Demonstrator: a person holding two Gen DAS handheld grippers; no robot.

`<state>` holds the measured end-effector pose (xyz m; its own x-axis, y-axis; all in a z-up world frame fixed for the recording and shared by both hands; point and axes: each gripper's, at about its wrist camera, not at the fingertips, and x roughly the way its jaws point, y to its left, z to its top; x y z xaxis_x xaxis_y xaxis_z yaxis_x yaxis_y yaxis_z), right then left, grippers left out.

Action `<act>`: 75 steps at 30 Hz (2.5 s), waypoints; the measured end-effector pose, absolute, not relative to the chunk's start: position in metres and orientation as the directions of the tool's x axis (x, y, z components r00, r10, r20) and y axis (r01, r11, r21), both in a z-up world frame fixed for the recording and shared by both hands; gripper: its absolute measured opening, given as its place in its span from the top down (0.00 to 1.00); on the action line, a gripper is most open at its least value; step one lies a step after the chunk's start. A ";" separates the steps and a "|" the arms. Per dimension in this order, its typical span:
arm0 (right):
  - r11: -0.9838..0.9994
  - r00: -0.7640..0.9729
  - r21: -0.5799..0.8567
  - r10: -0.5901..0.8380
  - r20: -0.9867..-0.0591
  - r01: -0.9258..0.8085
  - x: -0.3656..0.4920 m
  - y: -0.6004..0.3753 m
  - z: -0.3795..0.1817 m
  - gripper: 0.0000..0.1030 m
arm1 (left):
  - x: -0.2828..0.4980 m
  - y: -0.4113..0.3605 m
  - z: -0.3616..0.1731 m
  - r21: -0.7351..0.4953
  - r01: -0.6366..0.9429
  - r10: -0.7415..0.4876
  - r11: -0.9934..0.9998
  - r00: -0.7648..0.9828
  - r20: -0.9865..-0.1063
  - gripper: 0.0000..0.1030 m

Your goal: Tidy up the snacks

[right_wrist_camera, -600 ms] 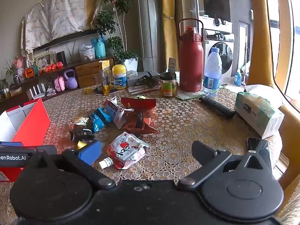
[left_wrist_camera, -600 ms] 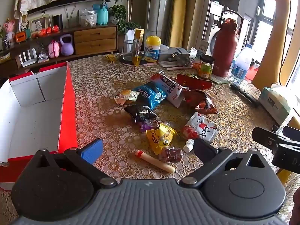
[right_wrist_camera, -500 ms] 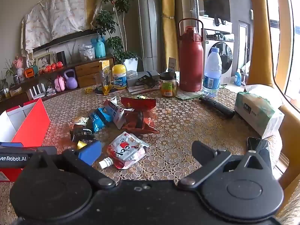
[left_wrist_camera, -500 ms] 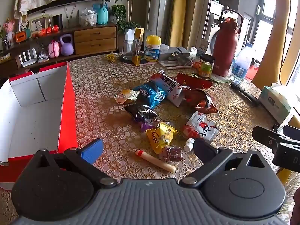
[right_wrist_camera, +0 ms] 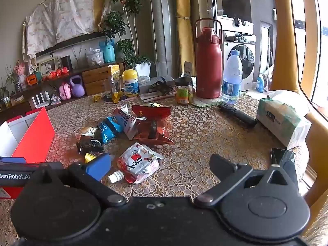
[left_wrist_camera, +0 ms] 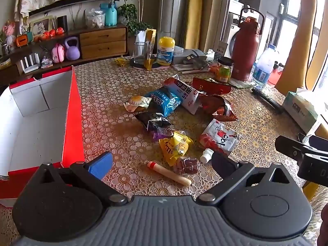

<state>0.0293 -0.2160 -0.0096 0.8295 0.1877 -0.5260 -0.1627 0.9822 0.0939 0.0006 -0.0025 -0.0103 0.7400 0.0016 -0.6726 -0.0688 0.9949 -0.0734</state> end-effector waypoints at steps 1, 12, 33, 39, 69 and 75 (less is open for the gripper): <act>0.982 0.830 0.094 0.188 -0.526 -0.163 0.029 -0.216 -0.010 0.00 | 0.000 -0.003 -0.010 -0.074 -0.069 0.001 0.995 0.740 -0.672 0.00; 0.982 0.828 0.096 0.190 -0.527 -0.165 0.029 -0.216 -0.010 0.00 | 0.000 -0.002 -0.012 -0.072 -0.070 0.003 0.995 0.735 -0.678 0.00; 0.981 0.823 0.093 0.192 -0.535 -0.169 0.029 -0.214 -0.013 0.00 | 0.001 -0.001 -0.012 -0.061 -0.066 0.005 0.996 0.720 -0.694 0.00; 0.981 0.821 0.094 0.193 -0.537 -0.169 0.030 -0.213 -0.012 0.00 | 0.002 -0.001 -0.013 -0.064 -0.063 0.000 0.996 0.718 -0.696 0.00; 0.983 0.794 0.097 0.184 -0.580 -0.156 0.048 -0.214 -0.022 0.00 | 0.026 -0.004 -0.031 -0.040 -0.050 0.005 0.998 0.679 -0.734 0.00; 0.983 0.793 0.099 0.183 -0.581 -0.154 0.049 -0.215 -0.023 0.00 | 0.026 -0.005 -0.032 -0.038 -0.049 0.006 0.998 0.678 -0.735 0.00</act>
<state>0.0491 -0.2151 -0.0232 0.7930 0.1831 -0.5811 -0.1542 0.9830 0.0993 0.0262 -0.0047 -0.0316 0.6779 0.0057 -0.7351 -0.0494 0.9981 -0.0378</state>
